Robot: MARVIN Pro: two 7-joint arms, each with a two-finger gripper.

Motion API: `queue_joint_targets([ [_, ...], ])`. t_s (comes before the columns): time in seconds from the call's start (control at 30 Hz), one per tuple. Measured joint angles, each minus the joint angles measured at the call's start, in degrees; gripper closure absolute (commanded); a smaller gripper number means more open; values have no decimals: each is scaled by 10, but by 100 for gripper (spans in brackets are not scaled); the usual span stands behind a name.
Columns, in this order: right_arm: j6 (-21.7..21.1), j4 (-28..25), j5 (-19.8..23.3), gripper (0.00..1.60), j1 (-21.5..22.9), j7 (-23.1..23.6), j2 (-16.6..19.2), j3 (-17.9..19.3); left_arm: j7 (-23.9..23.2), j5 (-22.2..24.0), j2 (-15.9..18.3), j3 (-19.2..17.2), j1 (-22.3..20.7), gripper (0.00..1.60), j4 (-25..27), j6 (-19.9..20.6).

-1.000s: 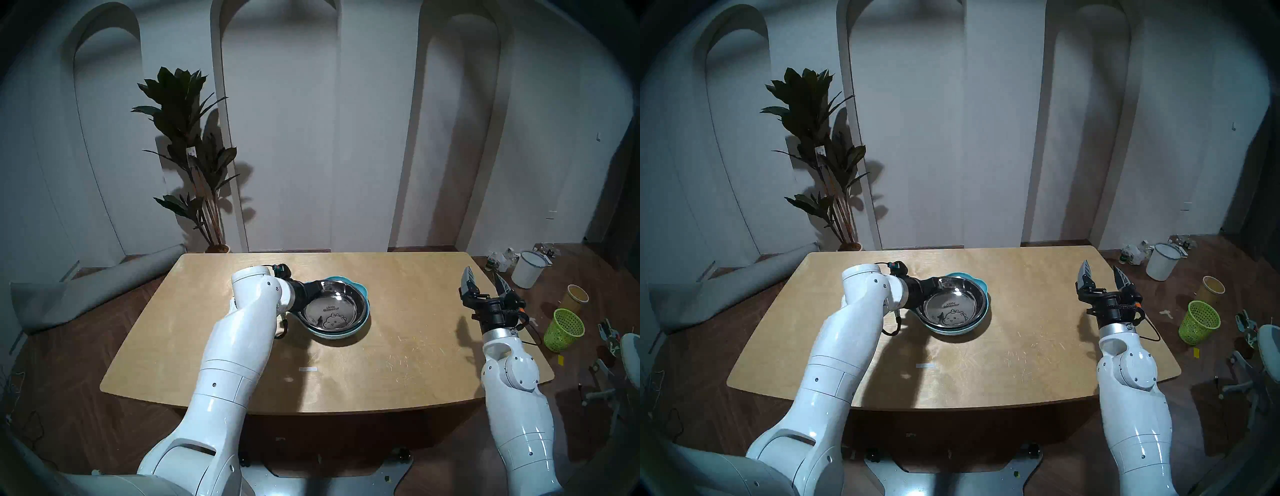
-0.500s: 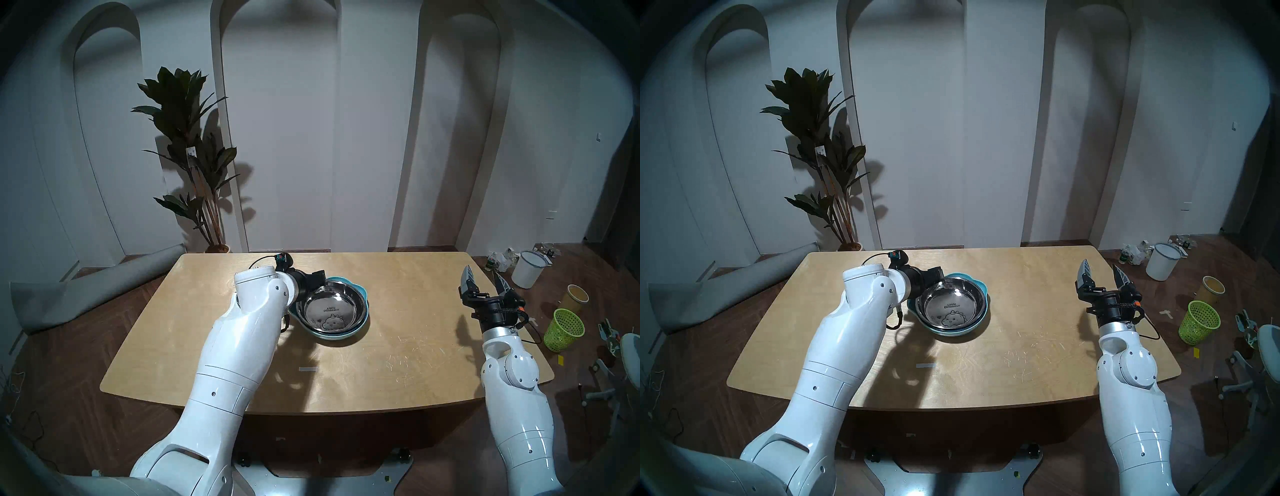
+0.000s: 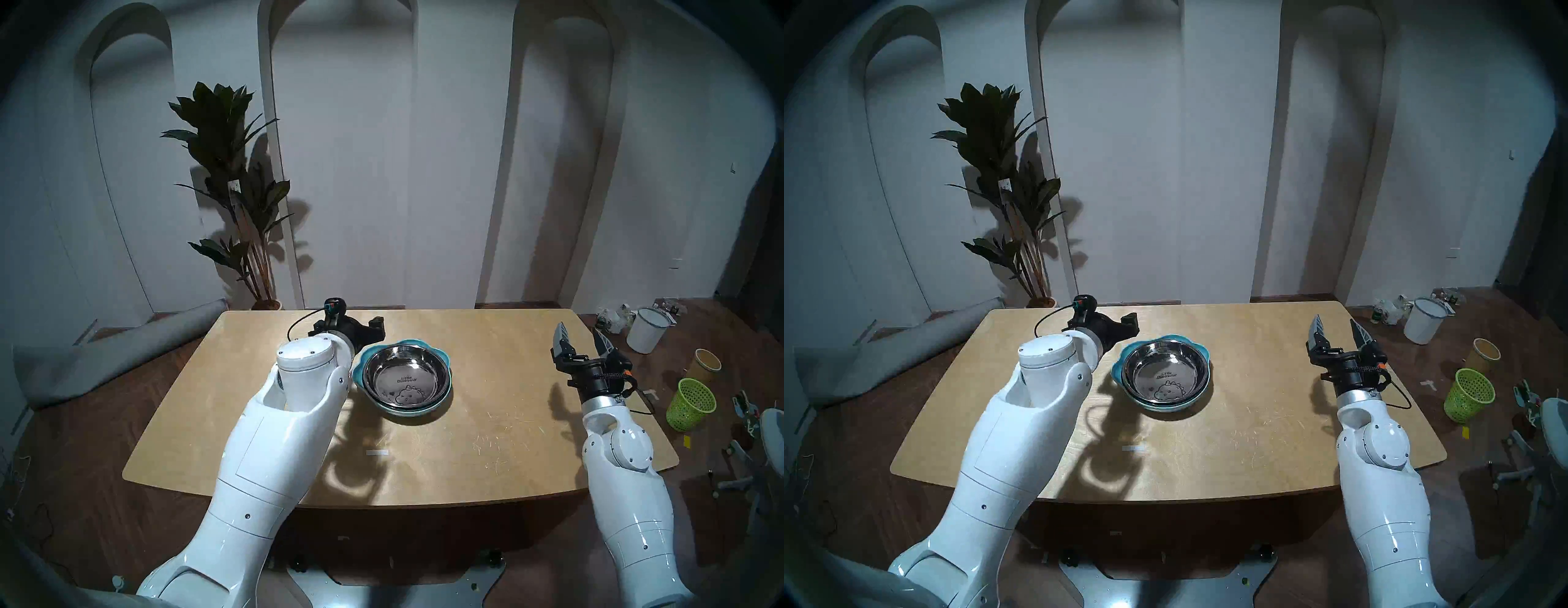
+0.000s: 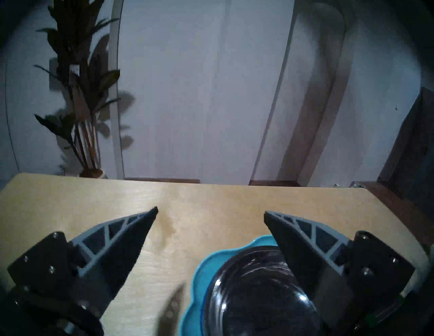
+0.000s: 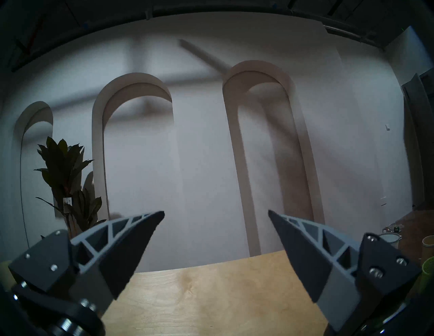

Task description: Stack the plates into one stack

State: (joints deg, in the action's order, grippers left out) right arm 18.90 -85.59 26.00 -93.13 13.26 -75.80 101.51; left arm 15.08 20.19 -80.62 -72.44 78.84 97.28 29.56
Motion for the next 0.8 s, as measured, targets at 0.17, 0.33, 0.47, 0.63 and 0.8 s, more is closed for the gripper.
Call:
queue_joint_targets([
  [0.17,-21,1,-18,0,10,-1,6,-16,9,-61,38,5,17,0,-9,-51],
  [0.33,-42,1,-32,0,17,-9,10,-26,16,-98,63,2,22,0,-17,-87],
  [0.47,-69,1,-49,0,24,-21,15,-37,21,-129,84,-4,22,0,-25,-125],
  [0.63,-103,0,-70,0,31,-39,18,-50,22,-145,97,-11,19,0,-43,-167],
  [0.8,-132,-6,-89,0,36,-62,19,-60,13,-146,102,-20,12,0,-82,-213],
])
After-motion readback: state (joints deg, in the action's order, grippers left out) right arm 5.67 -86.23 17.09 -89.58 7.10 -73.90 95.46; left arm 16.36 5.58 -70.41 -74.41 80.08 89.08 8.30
